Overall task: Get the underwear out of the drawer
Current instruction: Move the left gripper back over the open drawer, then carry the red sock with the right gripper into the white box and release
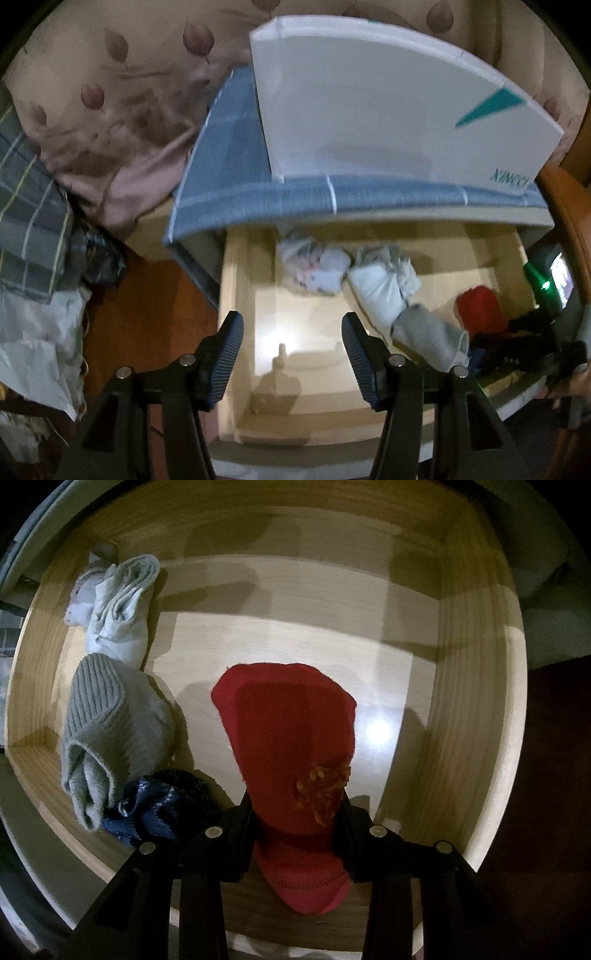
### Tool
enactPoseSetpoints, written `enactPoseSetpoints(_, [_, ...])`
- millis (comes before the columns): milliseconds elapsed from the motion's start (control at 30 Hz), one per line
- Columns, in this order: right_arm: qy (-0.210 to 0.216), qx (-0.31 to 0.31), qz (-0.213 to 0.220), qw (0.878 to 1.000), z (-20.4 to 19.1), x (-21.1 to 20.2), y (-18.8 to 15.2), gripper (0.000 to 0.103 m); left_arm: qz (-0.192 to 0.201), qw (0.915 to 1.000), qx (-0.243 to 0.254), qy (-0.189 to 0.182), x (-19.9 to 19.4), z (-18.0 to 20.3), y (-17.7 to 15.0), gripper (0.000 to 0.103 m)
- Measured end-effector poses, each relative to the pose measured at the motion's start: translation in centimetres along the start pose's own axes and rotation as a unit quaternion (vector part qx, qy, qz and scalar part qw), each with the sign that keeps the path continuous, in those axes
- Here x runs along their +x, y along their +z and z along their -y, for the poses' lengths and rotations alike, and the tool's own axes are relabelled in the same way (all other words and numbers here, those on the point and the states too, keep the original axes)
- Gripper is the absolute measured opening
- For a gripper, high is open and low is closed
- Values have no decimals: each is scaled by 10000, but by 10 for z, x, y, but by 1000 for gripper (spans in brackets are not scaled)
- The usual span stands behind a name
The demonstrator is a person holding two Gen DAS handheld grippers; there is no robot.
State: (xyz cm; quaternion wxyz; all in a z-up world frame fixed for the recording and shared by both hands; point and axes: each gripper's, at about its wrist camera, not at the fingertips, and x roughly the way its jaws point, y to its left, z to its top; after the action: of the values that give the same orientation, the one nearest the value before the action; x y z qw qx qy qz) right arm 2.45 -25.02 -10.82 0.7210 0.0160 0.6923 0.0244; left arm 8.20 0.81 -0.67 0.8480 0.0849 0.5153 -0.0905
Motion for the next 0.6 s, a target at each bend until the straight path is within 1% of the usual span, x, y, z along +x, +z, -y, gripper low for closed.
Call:
enactPoseSetpoints(67, [-14, -66, 109, 9999, -3, -4, -1, 34, -57, 10000, -70, 17, 7, 3, -8, 57])
enactPoseSetpoints(167, [-169, -156, 423, 9988, -7, -17, -5, 34, -72, 9998, -145, 116, 15, 3, -15, 57])
enactPoseSetpoints(267, [-254, -196, 903, 9954, -10, -36, -11, 34, -96, 9994, -315, 74, 21, 0, -22, 57])
enactPoseSetpoints(300, [-279, -193, 1162, 9926, -10, -46, -14, 34, -85, 9992, -386, 55, 22, -2, -24, 57])
enactPoseSetpoints(367, [-283, -184, 1532, 9876, -9, -60, -23, 34, -57, 9986, -533, 41, 23, -8, -26, 57])
enactPoseSetpoints(500, [-338, -113, 2516, 9672, -7, -96, -44, 34, 29, 9963, -862, -7, 24, -20, -29, 57])
enactPoseSetpoints(567, [-383, -69, 2884, 9567, -7, -109, -51, 34, 122, 9947, -1015, -48, 21, -25, -29, 57])
enactPoseSetpoints(600, [-420, -35, 3008, 9527, -8, -114, -49, 34, 190, 9940, -1074, -15, 19, -27, -29, 57])
